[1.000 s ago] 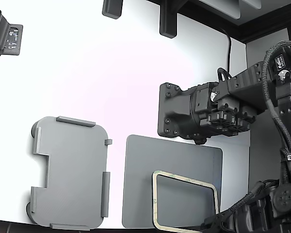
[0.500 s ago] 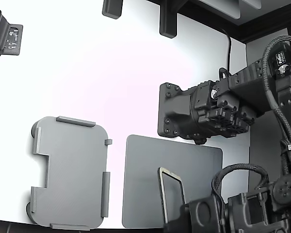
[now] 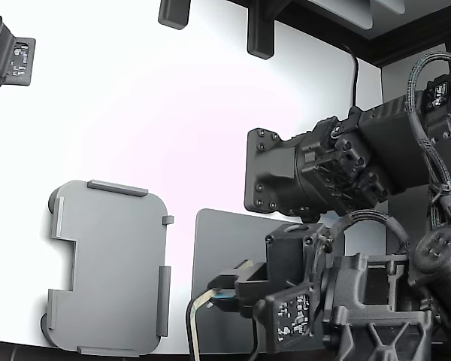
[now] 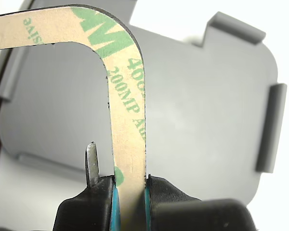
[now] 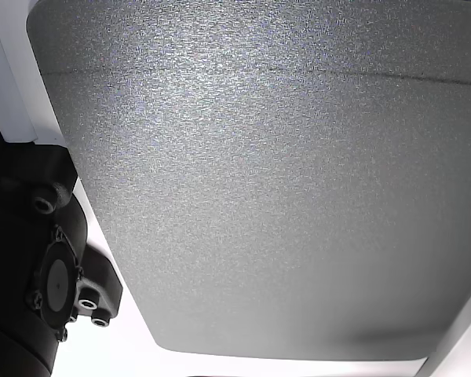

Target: Grab top frame and put it into gray box.

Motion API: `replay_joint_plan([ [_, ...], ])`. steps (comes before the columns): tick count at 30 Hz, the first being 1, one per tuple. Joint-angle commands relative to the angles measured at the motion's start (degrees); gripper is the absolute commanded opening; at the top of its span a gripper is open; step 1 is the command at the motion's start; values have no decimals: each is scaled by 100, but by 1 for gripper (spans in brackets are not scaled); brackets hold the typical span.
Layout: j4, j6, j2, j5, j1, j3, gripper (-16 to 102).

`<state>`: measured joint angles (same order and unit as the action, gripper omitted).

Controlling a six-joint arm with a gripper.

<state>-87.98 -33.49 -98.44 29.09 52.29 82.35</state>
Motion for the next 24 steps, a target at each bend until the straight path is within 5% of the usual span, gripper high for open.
replay_joint_plan([
  [1,-308,-70,281,-457,-589,-738,-13],
  [8,-668,-6557,949,-642,-1274,-1318,-13],
  [24,-694,-10055,1301,-1635,-2030,-1169,-13],
])
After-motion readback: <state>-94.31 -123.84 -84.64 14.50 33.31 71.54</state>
